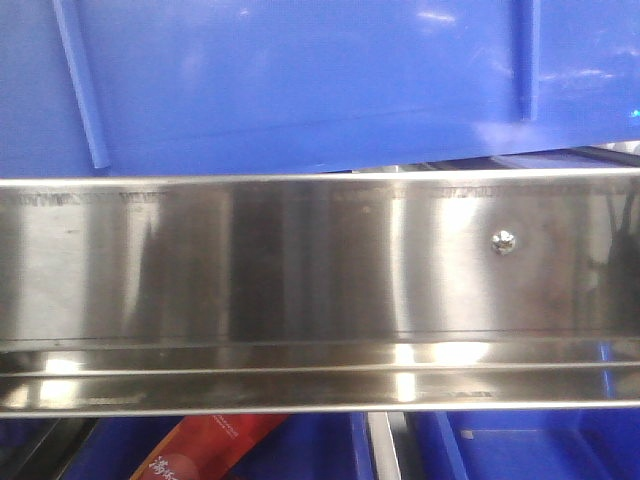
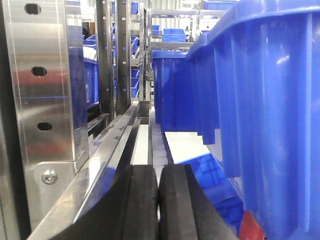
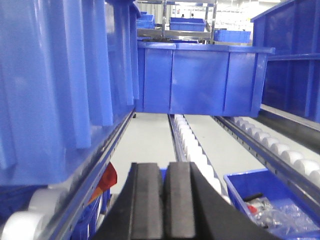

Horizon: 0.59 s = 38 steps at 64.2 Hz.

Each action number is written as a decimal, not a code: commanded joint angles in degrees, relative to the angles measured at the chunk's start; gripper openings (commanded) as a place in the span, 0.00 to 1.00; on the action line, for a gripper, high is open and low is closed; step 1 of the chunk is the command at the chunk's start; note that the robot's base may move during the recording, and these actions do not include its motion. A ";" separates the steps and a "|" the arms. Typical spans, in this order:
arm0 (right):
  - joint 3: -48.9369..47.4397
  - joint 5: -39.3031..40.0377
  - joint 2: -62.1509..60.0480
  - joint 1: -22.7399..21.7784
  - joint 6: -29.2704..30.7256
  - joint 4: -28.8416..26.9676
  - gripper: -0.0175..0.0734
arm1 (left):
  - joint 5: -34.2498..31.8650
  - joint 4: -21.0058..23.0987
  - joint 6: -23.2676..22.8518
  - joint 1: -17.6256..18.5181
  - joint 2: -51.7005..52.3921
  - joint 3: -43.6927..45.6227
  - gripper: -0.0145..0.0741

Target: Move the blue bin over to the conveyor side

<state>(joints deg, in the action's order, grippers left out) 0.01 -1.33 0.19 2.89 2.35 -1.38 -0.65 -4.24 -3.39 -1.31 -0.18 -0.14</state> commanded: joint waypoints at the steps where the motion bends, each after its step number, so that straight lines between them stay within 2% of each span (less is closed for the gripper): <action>1: -0.01 2.27 -0.19 -0.38 0.32 -0.13 0.09 | -1.62 0.24 -0.02 -0.22 0.18 0.14 0.15; 7: -0.01 6.29 -0.19 -0.38 0.32 -0.13 0.09 | -4.42 0.24 -0.02 -0.22 0.18 0.14 0.15; 15: -0.01 17.08 -0.19 -0.38 0.32 -0.13 0.09 | -12.98 0.24 -0.02 -0.22 0.18 0.14 0.15; 20: -1.01 17.40 -0.19 -0.38 0.32 -0.13 0.09 | -15.49 0.24 -0.02 -0.22 0.18 1.92 0.15; 28: -7.89 12.03 -0.19 -0.38 0.32 -0.13 0.09 | -9.42 0.24 -0.02 -0.22 0.18 8.17 0.15; 38: -19.06 4.56 0.66 -0.38 0.32 -0.13 0.09 | 1.53 -0.02 -0.02 -0.22 -1.63 17.88 0.15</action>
<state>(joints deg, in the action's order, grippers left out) -14.34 6.11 -0.02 2.89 2.35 -1.38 -4.07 -4.24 -3.39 -1.31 -0.34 13.10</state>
